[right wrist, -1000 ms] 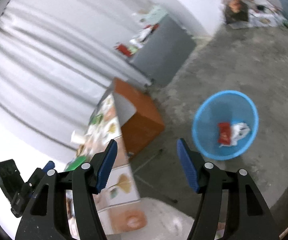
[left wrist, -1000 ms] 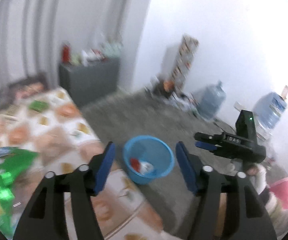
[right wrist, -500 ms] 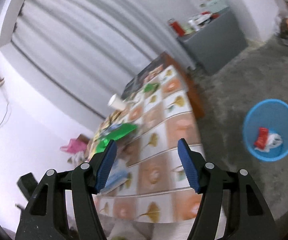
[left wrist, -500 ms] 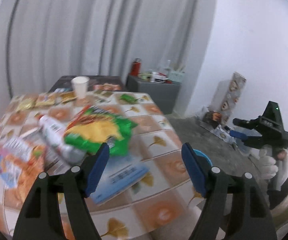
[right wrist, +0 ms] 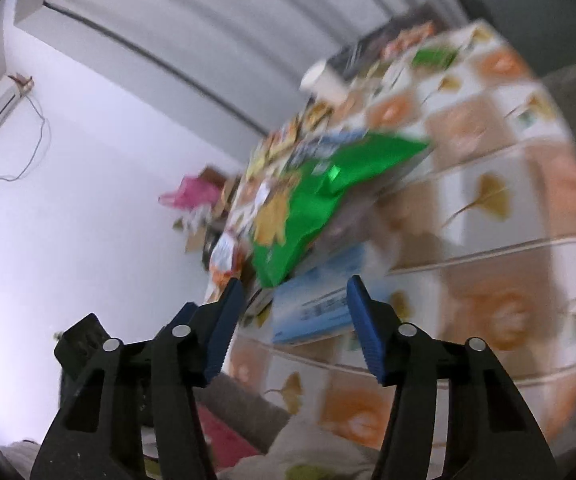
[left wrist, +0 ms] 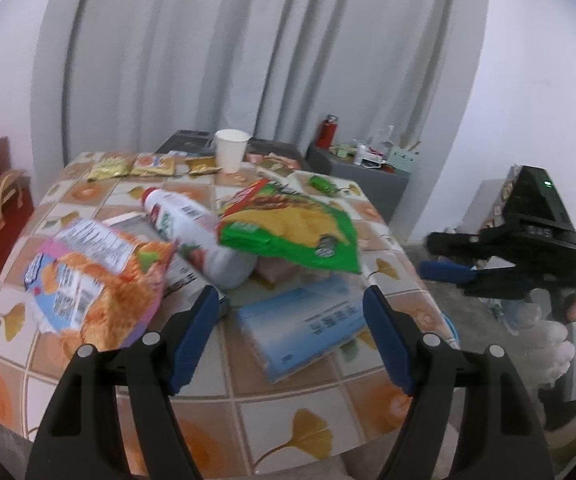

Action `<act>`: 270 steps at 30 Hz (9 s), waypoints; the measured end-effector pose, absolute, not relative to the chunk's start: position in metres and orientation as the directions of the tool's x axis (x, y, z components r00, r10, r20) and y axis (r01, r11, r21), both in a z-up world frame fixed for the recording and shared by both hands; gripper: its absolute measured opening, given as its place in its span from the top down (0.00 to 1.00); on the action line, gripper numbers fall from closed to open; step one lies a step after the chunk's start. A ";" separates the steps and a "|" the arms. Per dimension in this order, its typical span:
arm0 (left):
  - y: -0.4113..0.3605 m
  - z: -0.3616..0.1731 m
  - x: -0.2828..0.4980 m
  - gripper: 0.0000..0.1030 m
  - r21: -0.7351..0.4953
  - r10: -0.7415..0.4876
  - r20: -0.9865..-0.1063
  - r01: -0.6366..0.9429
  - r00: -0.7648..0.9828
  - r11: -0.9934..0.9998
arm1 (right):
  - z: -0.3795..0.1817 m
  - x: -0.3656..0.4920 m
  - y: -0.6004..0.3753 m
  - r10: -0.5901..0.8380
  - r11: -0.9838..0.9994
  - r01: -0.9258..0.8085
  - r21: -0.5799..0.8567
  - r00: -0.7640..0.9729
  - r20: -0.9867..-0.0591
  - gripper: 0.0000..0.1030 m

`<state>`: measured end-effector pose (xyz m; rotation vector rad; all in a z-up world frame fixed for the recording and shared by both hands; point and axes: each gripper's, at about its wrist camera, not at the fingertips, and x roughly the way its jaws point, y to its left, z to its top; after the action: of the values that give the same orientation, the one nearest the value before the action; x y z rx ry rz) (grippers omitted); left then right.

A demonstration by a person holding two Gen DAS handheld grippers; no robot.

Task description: Collect trash

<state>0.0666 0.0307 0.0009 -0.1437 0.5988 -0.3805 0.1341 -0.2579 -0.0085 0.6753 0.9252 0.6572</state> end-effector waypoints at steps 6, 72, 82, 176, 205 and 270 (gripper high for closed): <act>0.041 -0.010 0.072 0.30 -0.254 -0.383 -0.539 0.289 0.750 0.923 | -0.021 0.164 -0.217 0.784 0.592 -0.187 0.784 0.357 -0.507 0.52; 0.025 -0.023 0.123 0.30 -0.345 -0.440 -0.590 0.281 0.677 0.896 | -0.031 0.178 -0.203 0.562 0.825 -0.404 0.394 0.516 -0.646 0.39; 0.011 -0.006 0.168 0.39 -0.504 -0.556 -0.550 0.283 0.623 0.816 | -0.030 0.173 -0.244 0.592 0.802 -0.338 0.492 0.554 -0.585 0.40; -0.337 0.019 0.134 0.98 -0.073 -0.541 -0.765 0.787 0.349 0.612 | -0.034 -0.021 -0.520 0.178 0.652 0.213 0.728 0.890 -0.419 0.40; -0.544 -0.189 0.241 0.59 -0.149 -0.252 -0.965 0.637 0.073 0.756 | -0.258 0.078 -0.656 0.139 0.321 0.696 0.643 0.637 -0.759 0.28; -0.001 -0.021 0.042 0.06 -0.368 -0.537 -0.552 0.391 0.638 0.843 | -0.025 0.068 -0.286 0.399 0.881 -0.111 0.460 0.696 -0.597 0.30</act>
<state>0.0418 -0.0010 -0.0214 -0.2231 0.7002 -0.5350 0.0677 -0.2856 -0.0246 0.4108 0.7514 0.2933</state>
